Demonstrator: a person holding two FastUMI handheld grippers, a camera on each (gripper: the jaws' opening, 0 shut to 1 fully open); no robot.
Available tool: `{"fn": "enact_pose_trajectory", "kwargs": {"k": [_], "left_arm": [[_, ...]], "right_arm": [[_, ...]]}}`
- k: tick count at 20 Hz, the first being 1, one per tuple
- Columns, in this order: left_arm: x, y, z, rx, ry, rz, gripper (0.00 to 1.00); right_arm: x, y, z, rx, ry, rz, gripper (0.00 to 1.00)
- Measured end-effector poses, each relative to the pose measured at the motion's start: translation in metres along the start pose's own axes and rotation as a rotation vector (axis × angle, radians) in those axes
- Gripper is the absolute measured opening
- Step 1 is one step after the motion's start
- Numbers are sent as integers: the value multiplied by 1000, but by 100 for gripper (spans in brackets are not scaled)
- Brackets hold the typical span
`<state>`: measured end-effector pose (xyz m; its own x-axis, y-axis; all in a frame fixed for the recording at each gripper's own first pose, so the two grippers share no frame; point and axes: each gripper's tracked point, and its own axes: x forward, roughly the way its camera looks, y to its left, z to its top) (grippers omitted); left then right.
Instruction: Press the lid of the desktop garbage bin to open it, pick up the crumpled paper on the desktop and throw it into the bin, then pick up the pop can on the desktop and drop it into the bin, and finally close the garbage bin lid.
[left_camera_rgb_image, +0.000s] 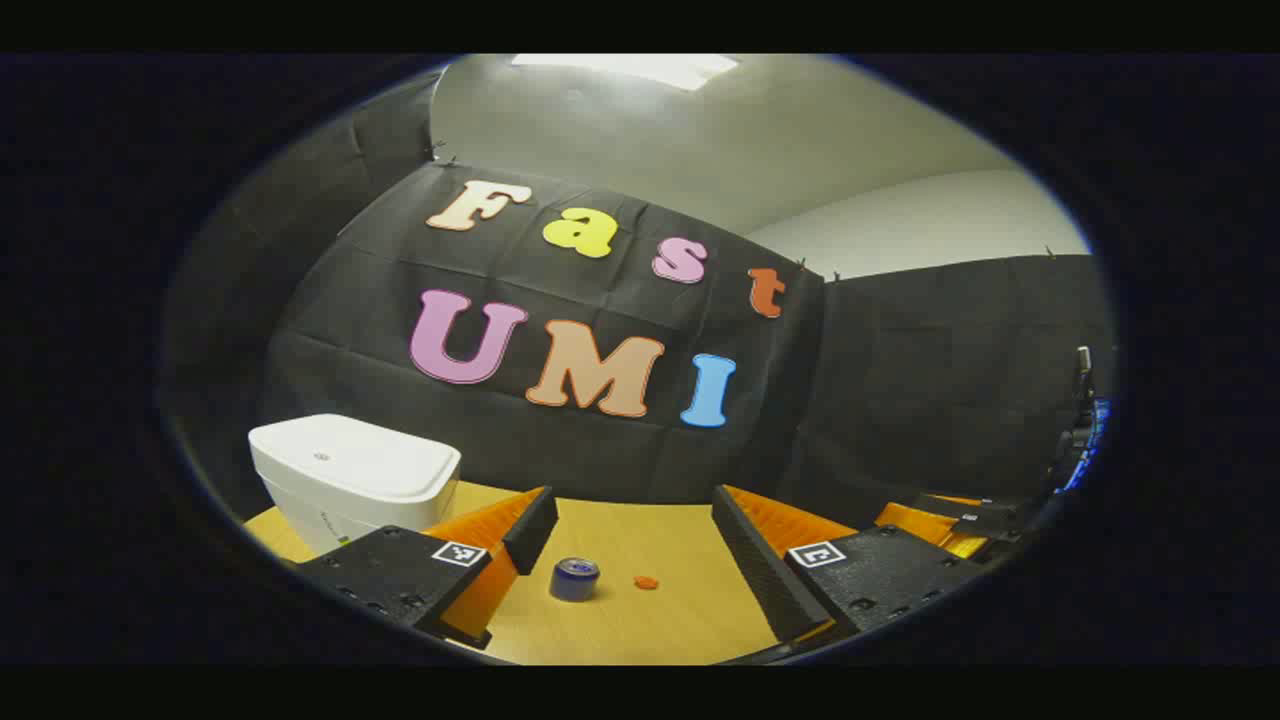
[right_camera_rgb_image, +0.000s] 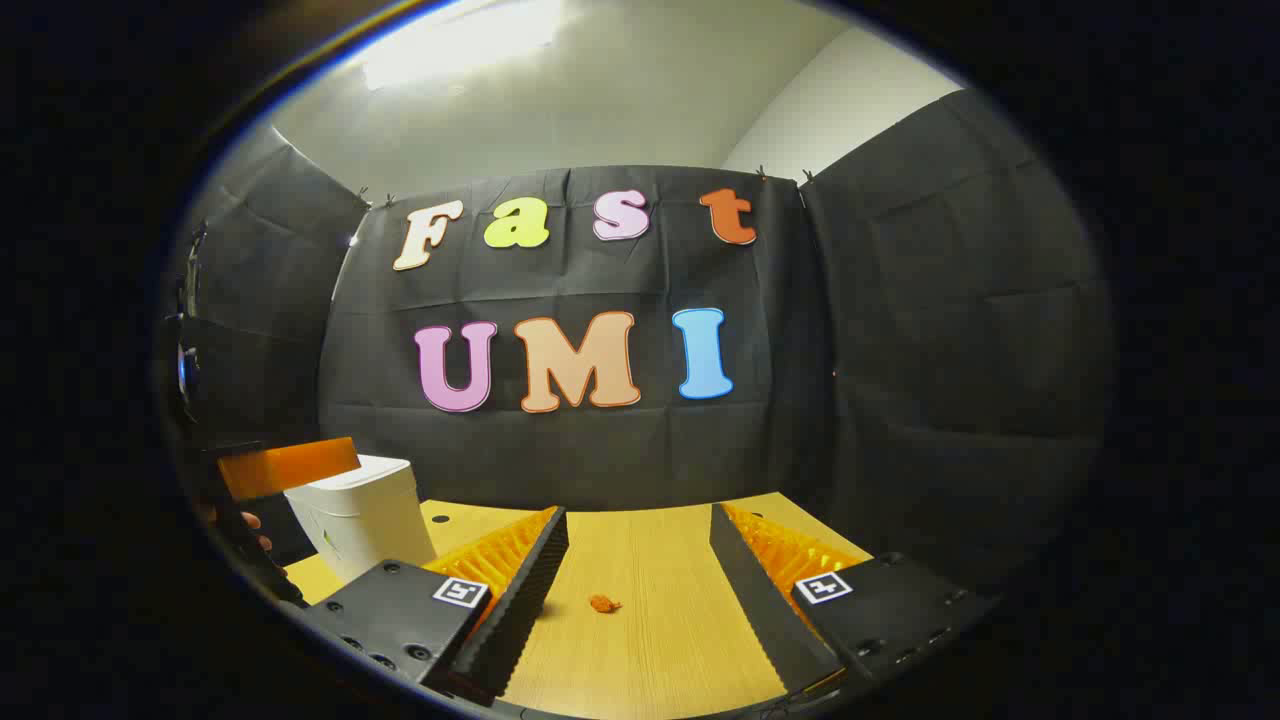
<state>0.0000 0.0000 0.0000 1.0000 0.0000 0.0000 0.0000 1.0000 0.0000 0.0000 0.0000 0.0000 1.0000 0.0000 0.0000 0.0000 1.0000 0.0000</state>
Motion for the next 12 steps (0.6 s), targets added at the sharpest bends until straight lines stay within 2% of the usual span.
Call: {"fn": "enact_pose_trajectory", "kwargs": {"k": [2, 5, 12], "left_arm": [[2, -4, -2, -26, 5, -8, 95], [1, -2, -9, -43, 30, -4, 93], [-2, -6, -7, -20, 44, -15, 93]], "right_arm": [[-1, -3, 1, 1, -1, -7, 95], [-2, -5, -3, 12, 6, -14, 95], [1, 5, -10, 11, 22, 4, 95]]}}
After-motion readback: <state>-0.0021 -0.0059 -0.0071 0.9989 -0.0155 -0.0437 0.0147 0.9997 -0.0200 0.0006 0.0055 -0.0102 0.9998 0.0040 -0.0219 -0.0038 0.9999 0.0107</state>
